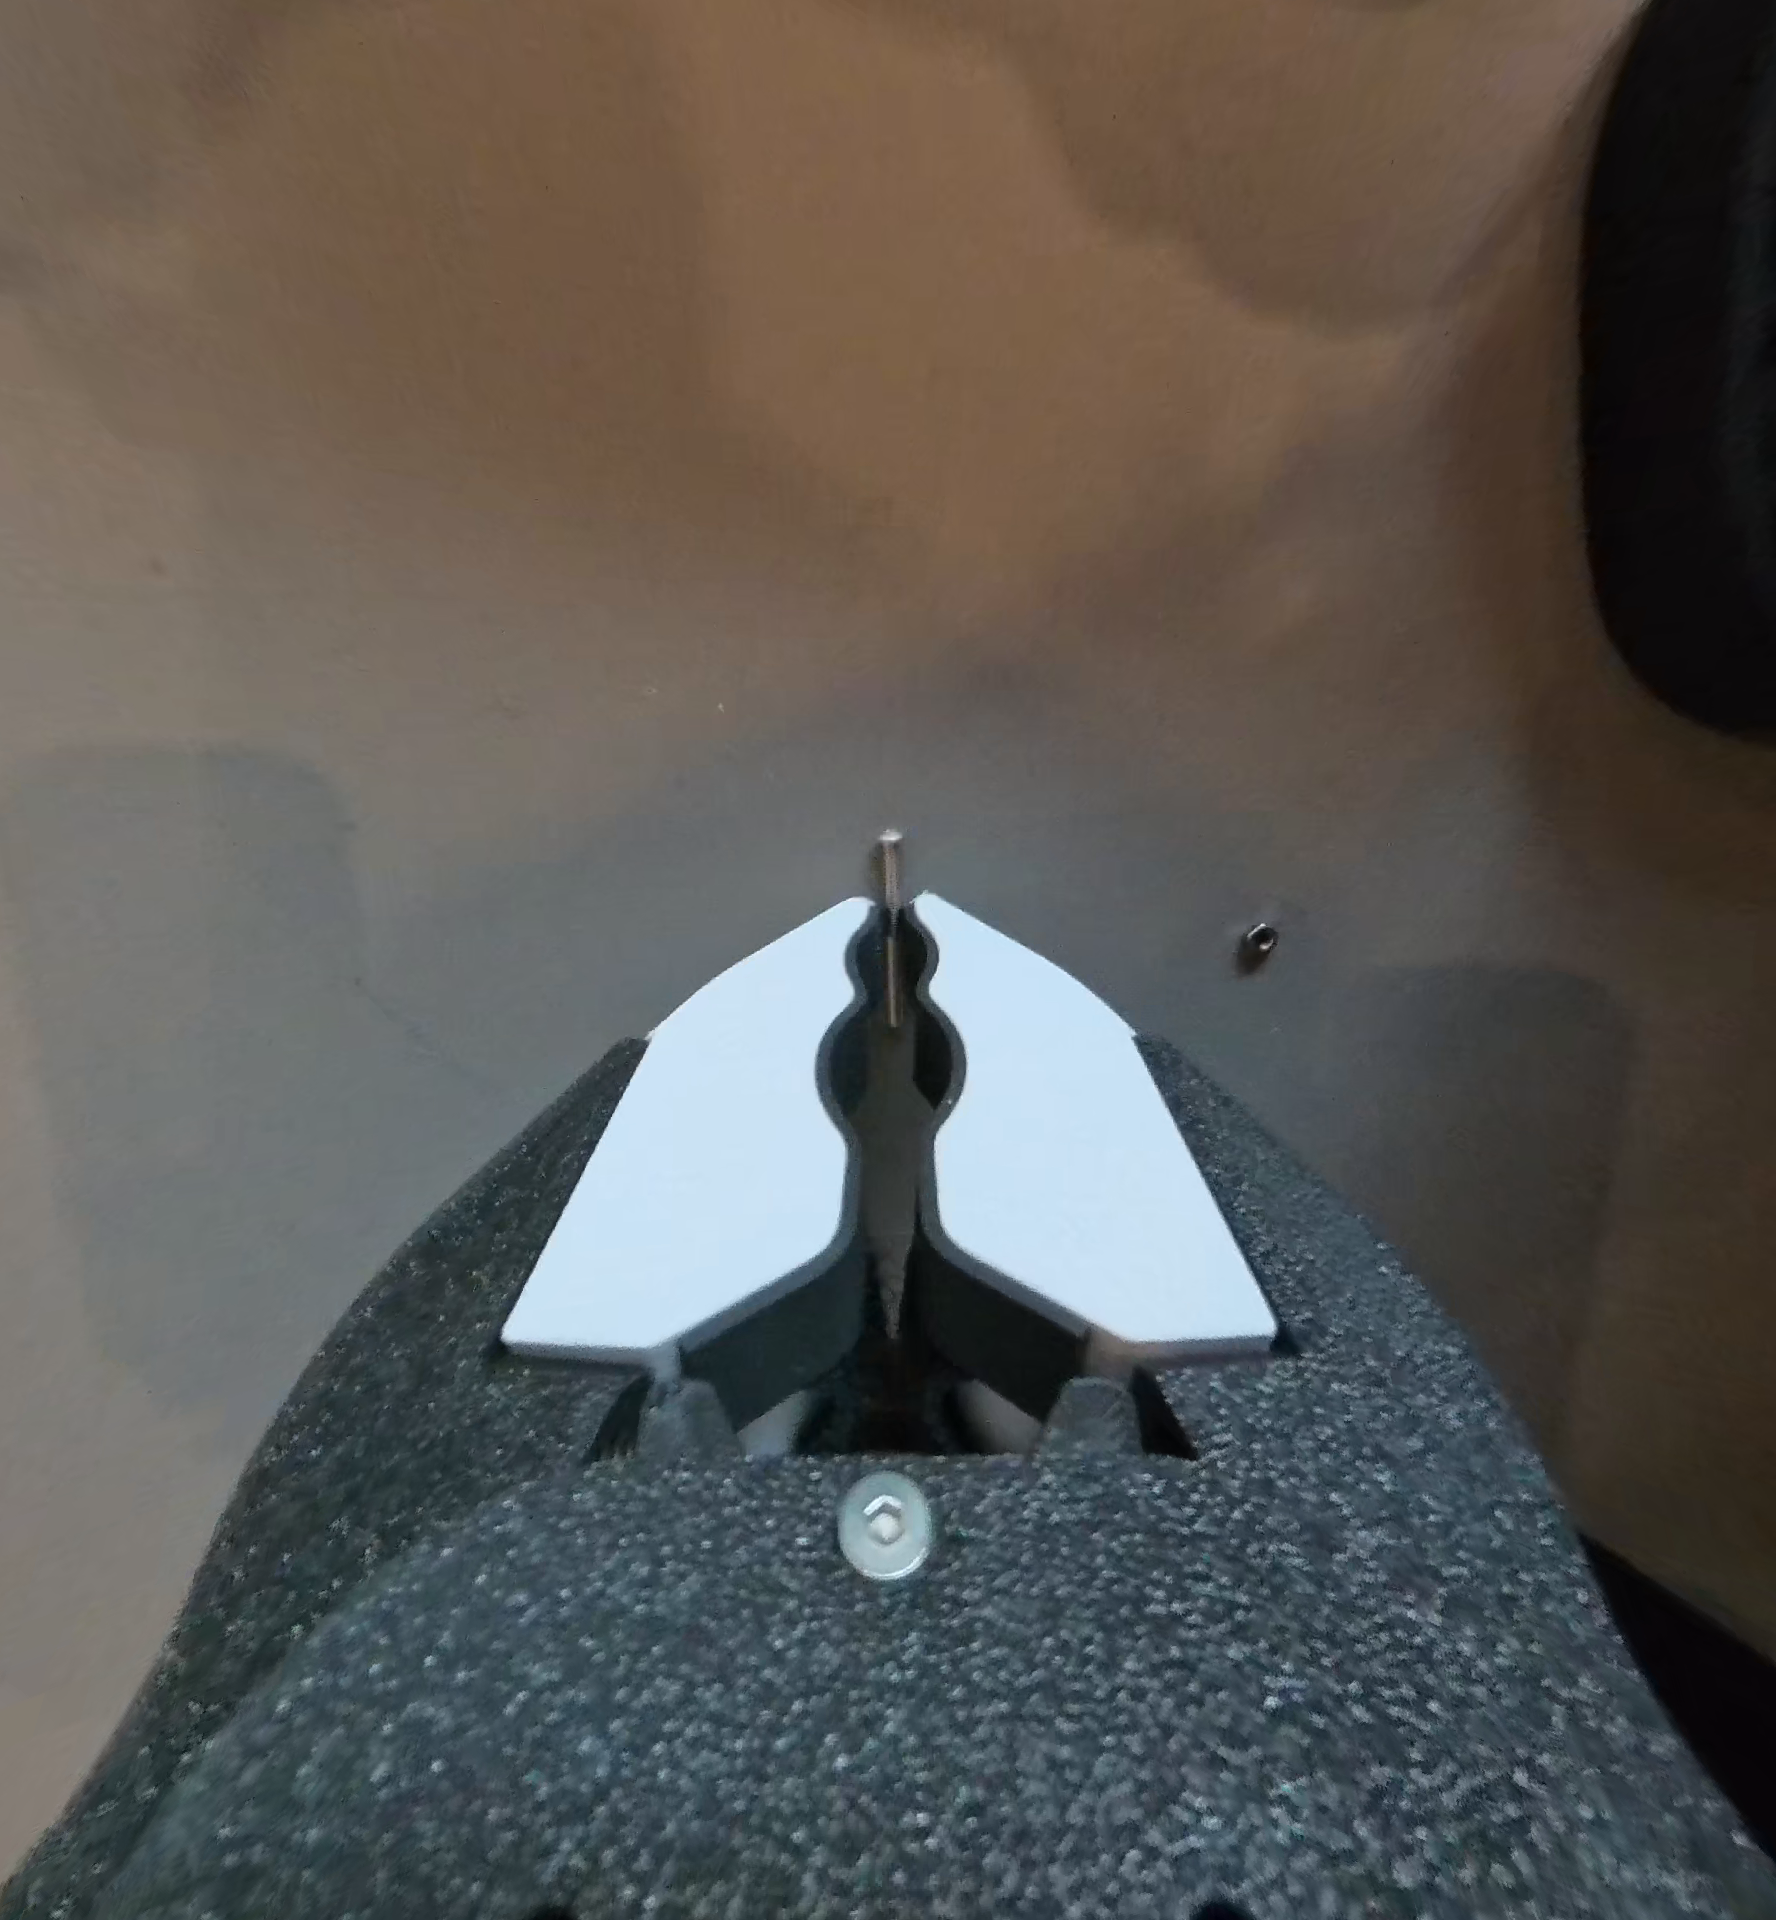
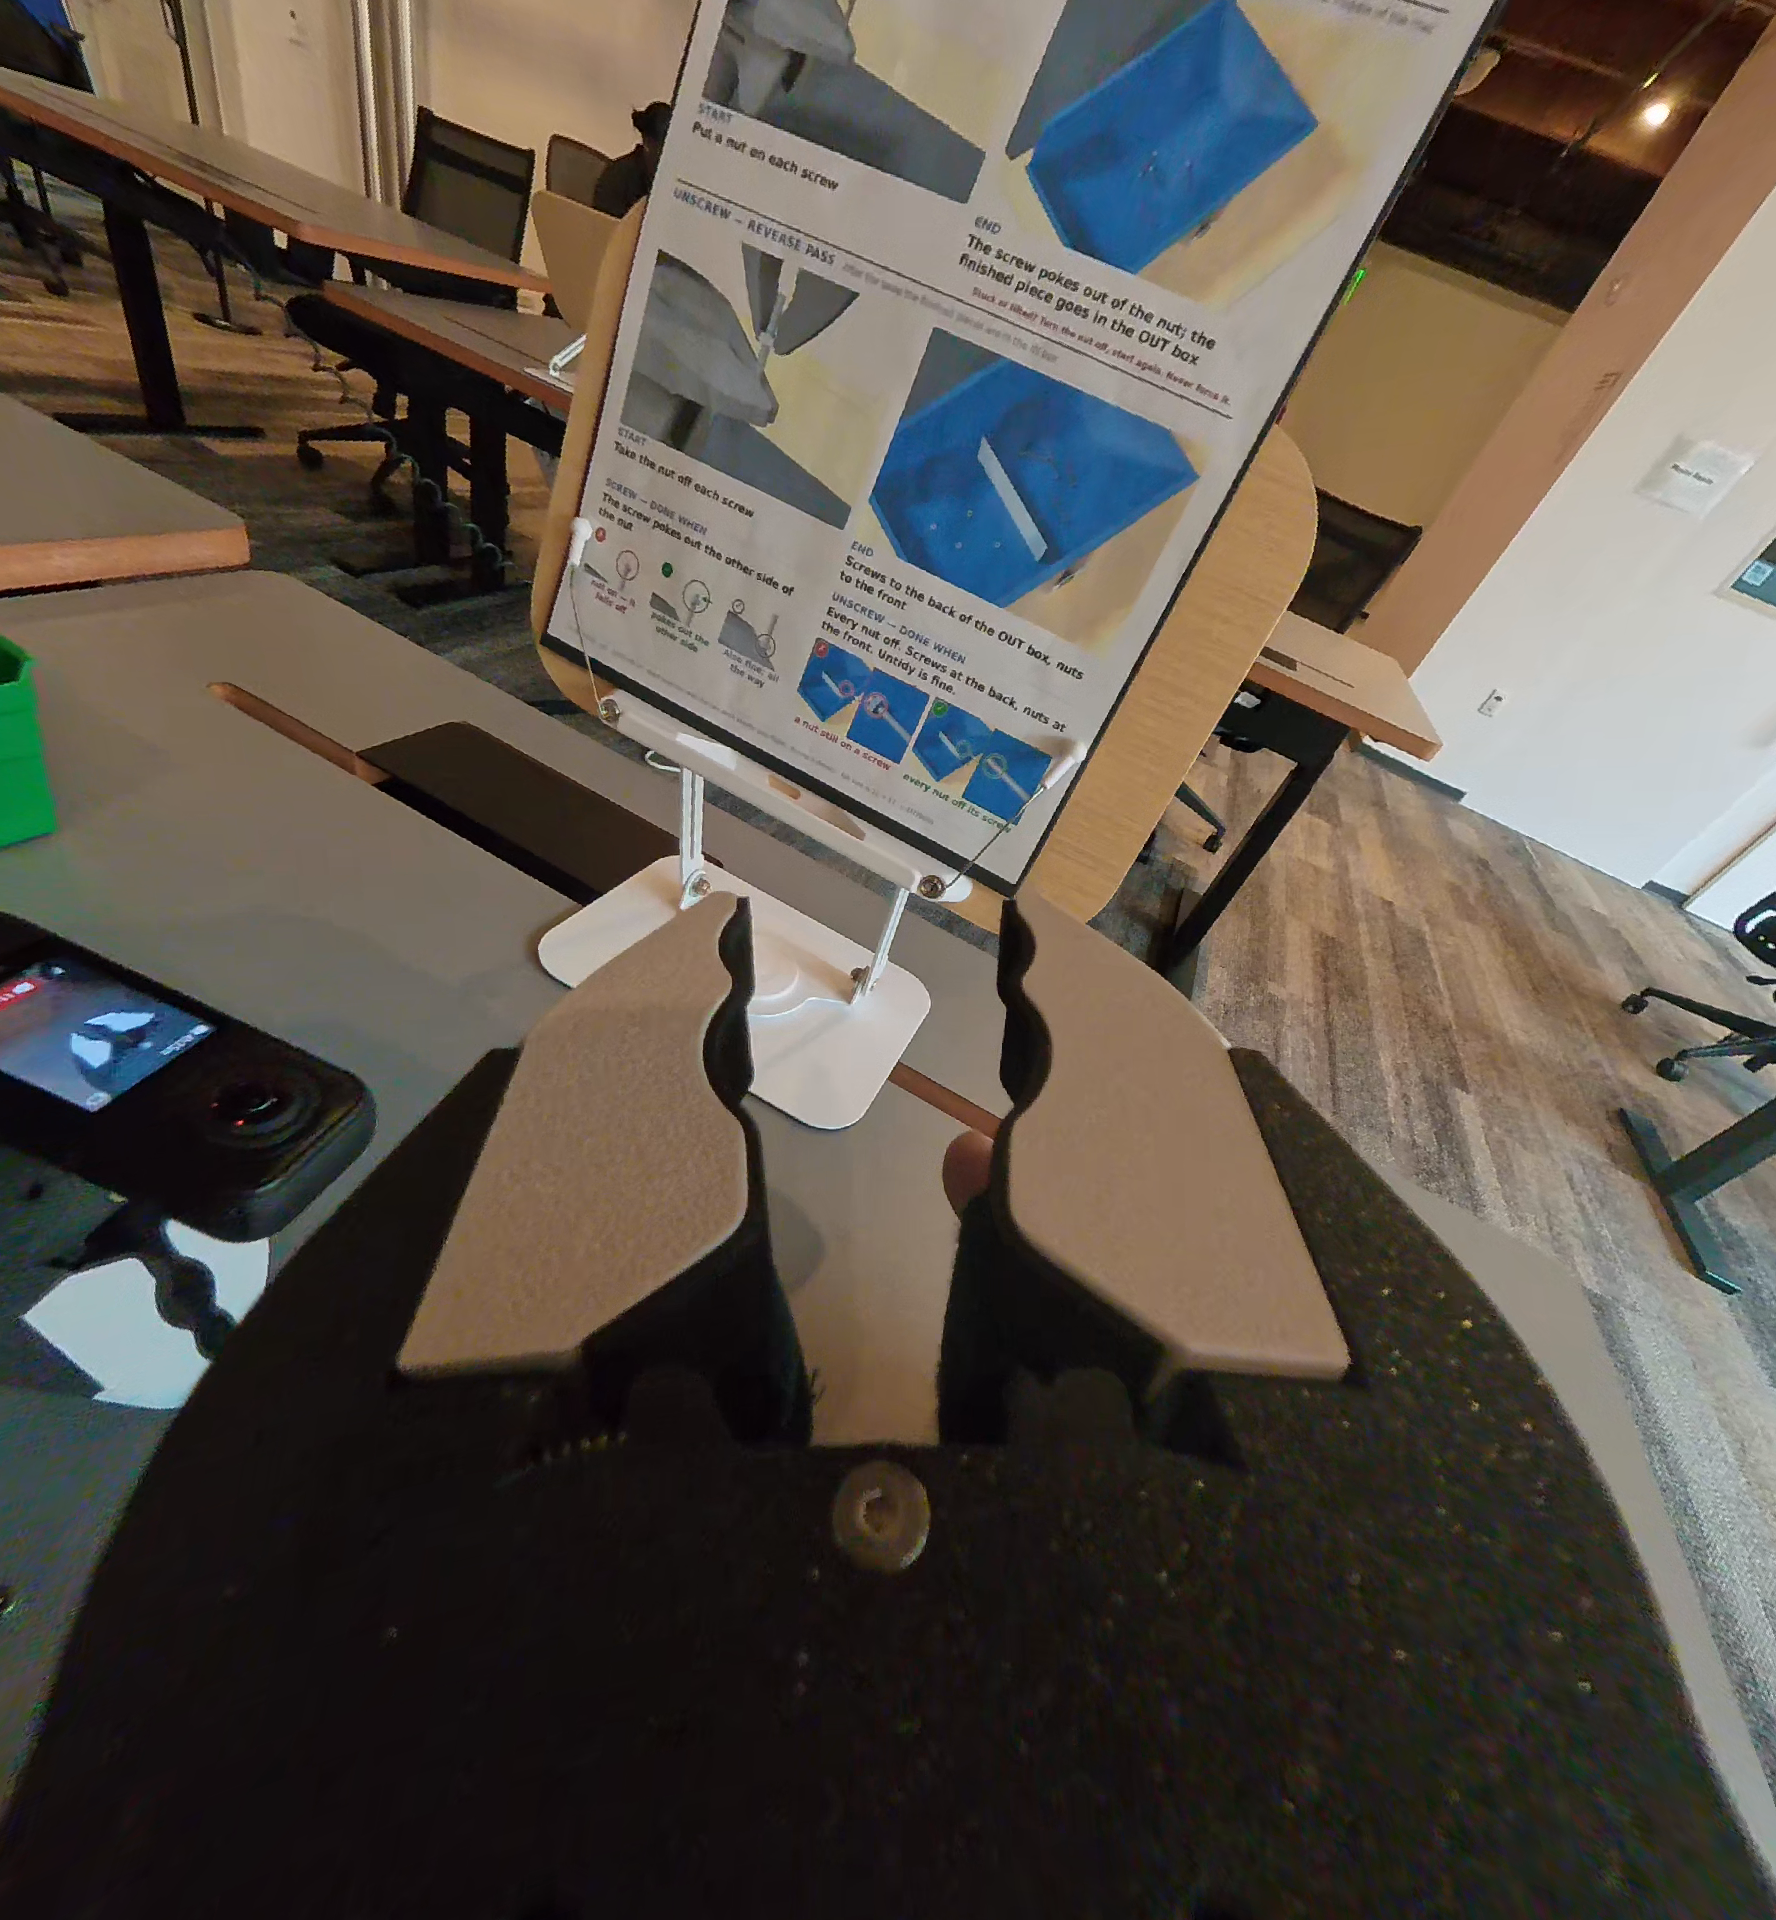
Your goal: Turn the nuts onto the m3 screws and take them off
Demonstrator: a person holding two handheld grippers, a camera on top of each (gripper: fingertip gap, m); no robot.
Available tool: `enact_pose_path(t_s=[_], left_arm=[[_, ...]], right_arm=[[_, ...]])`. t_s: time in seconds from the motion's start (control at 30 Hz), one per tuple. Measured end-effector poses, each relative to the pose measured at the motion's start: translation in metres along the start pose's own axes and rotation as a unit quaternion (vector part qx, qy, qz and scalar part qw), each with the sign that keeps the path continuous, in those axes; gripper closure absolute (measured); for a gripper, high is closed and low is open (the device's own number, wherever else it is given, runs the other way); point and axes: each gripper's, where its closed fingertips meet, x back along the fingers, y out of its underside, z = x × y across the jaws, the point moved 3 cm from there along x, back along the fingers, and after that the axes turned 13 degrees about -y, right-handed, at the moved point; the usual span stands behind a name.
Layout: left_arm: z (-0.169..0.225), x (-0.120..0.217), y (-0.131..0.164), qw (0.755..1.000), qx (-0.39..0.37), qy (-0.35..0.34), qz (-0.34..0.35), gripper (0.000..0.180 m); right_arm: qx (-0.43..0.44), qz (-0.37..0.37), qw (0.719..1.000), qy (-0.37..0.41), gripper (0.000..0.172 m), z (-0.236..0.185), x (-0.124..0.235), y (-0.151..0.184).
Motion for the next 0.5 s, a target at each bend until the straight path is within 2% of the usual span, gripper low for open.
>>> enact_pose_path(t_s=[0.13, 0.2, 0.37, 0.5], left_arm=[[0.000, 0.004, 0.004, 1.000, 0.015, 0.000, 0.021, 0.178], [-0.001, 0.016, 0.003, 0.998, 0.037, 0.009, 0.056, 0.178], [-0.013, 0.065, -0.005, 0.986, 0.074, -0.001, 0.149, 0.179], [-0.017, 0.110, -0.013, 0.972, 0.077, -0.012, 0.220, 0.179]], right_arm=[[0.001, -0.003, 1.000, -0.004, 0.127, -0.002, -0.002, 0.000], [0.005, -0.006, 1.000, -0.010, 0.127, -0.005, -0.005, 0.001], [0.023, -0.019, 0.999, -0.041, 0.128, -0.020, -0.015, 0.000], [0.037, -0.028, 0.994, -0.096, 0.128, -0.041, -0.024, 0.000]])
